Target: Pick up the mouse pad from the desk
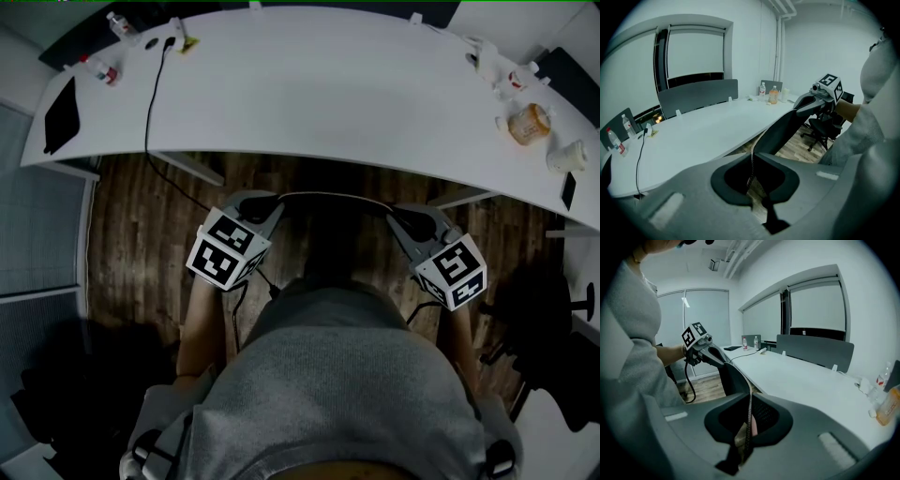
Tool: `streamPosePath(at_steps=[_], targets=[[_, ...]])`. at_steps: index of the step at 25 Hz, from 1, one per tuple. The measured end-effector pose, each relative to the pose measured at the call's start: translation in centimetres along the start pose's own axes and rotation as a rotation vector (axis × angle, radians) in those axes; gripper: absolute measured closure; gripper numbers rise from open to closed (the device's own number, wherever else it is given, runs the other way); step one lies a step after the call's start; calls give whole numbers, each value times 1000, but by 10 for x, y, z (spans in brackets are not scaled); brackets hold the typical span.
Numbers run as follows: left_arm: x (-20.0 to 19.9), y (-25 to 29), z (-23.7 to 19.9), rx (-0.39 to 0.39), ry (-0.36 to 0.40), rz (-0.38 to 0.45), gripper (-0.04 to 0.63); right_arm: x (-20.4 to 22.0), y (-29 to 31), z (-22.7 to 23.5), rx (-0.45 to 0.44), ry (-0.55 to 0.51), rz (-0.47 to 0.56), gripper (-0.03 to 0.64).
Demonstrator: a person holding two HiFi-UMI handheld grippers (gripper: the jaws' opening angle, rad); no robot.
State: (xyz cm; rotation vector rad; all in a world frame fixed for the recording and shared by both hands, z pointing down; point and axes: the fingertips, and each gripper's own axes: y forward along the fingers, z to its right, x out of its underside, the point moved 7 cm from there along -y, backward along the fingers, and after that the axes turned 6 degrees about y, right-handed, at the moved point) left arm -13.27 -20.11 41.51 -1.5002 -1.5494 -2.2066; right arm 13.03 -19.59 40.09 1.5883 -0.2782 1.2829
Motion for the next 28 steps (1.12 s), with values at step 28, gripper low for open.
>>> streamPosePath(at_steps=[28], targets=[[-12,-11,-4,38,52,5,575,-14,-9,-1,0,-44,21,601]])
